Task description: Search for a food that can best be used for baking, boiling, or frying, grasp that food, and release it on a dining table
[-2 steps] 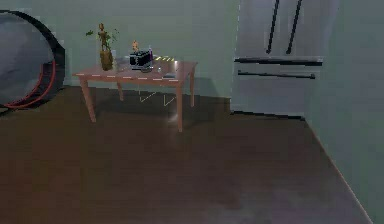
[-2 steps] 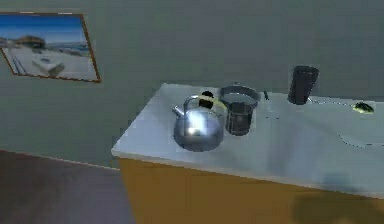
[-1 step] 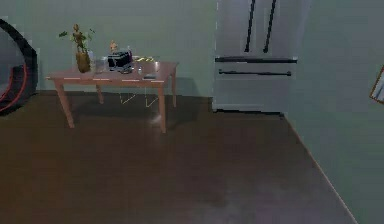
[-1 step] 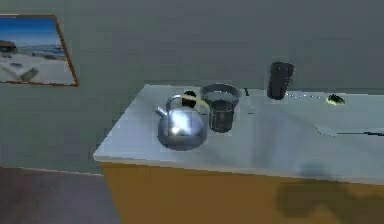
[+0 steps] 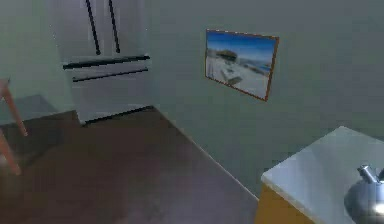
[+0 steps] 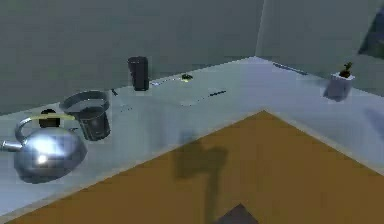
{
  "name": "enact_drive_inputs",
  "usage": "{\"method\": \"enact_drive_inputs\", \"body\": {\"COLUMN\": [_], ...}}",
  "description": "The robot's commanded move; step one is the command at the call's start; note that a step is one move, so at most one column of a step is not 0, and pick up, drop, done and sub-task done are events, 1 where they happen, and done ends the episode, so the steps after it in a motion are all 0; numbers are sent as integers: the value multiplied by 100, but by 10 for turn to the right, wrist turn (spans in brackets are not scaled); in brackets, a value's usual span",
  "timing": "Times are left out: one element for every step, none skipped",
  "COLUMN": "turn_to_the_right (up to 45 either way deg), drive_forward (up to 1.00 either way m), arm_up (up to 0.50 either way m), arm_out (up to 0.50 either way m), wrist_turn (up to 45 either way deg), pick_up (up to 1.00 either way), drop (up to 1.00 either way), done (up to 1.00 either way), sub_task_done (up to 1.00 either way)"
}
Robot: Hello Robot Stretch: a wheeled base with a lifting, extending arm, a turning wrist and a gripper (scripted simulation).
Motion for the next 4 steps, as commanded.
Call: {"method": "enact_drive_inputs", "body": {"turn_to_the_right": [0,420,0,0], "drive_forward": [70,0,45,0], "arm_up": [0,0,0,50], "arm_out": [0,0,0,0], "wrist_turn": [0,0,0,0], "pick_up": [0,0,0,0], "drop": [0,0,0,0], "done": [0,0,0,0], "sub_task_done": [0,0,0,0]}}
